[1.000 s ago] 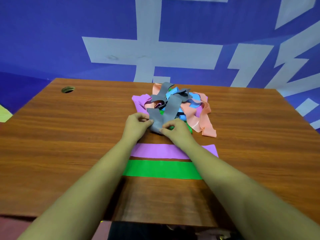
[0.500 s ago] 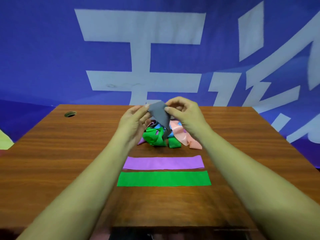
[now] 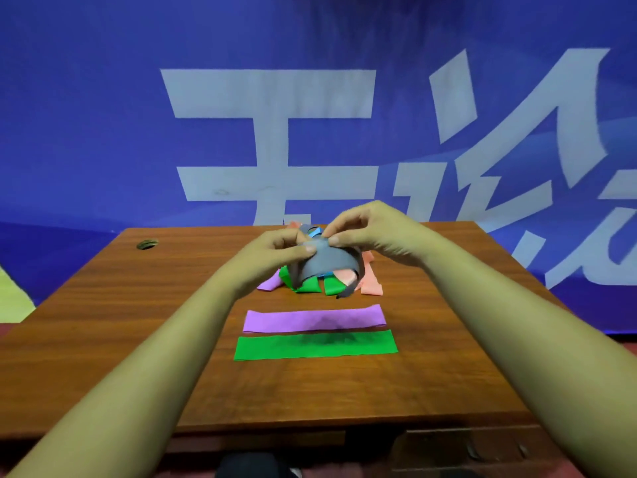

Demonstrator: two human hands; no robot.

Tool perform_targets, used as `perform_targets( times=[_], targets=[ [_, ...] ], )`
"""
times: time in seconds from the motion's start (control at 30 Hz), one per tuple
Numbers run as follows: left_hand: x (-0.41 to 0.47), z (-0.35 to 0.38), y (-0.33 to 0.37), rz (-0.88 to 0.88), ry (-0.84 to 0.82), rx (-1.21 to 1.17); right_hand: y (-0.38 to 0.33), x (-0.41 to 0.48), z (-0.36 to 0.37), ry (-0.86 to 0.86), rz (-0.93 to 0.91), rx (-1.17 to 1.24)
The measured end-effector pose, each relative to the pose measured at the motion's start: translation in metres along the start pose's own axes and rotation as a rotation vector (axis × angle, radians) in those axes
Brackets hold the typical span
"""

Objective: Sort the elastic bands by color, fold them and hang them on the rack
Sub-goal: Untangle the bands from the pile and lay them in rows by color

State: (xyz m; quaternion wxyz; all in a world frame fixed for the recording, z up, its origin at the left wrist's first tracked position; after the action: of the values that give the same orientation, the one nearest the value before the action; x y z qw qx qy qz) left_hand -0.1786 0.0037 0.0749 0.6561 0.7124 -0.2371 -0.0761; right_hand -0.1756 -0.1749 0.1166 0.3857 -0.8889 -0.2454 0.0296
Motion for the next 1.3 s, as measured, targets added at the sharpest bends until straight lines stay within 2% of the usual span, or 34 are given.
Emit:
perform_targets(
  times=[0.1,0.27,0.4,0.5,0.7,0.83,0.93,1.03,1.17,1.3],
  targets=[
    [-0.017,0.003,-0.009,-0.103,-0.036,0.085,0.013,-0.015,0.016,-0.117,0.061,-0.035],
    [-0.042,0.010,-0.032,-0.213,-0.065,0.059,0.049,-0.042,0.055,-0.499,0.205,0.018],
    [-0.066,0.008,-0.054,-0.275,-0.019,0.099,0.072,-0.066,0.066,-0.606,0.285,-0.044],
    [-0.083,0.004,-0.073,-0.320,0.026,0.071,0.091,-0.079,0.069,-0.558,0.324,-0.025],
    [-0.115,-0.013,-0.107,-0.386,0.108,-0.289,0.120,-0.099,0.070,-0.333,0.362,0.140],
    [-0.126,-0.028,-0.120,-0.369,0.217,-0.236,0.143,-0.105,0.075,-0.270,0.399,0.205],
    [-0.128,-0.040,-0.130,-0.343,0.308,-0.208,0.153,-0.108,0.076,-0.148,0.441,0.374],
    [-0.129,-0.045,-0.135,-0.353,0.330,-0.263,0.160,-0.116,0.080,-0.070,0.493,0.533],
    [-0.135,-0.048,-0.139,-0.402,0.281,-0.095,0.170,-0.124,0.088,-0.117,0.542,0.514],
    [-0.140,-0.050,-0.148,-0.425,0.269,0.206,0.171,-0.127,0.089,-0.055,0.533,0.201]
  ],
)
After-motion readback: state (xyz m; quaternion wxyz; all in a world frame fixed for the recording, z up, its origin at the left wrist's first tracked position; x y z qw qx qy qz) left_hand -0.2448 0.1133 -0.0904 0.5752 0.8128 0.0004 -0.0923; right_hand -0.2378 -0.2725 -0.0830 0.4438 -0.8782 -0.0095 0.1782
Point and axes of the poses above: each hand's wrist, its own x-axis towards the middle knuckle, its own z-axis out of the palm, y = z × x, the point moved 5 cm from there along x, towards the middle knuckle, and after that the axes turned 14 degrees about -x, right-handed, at the moved point
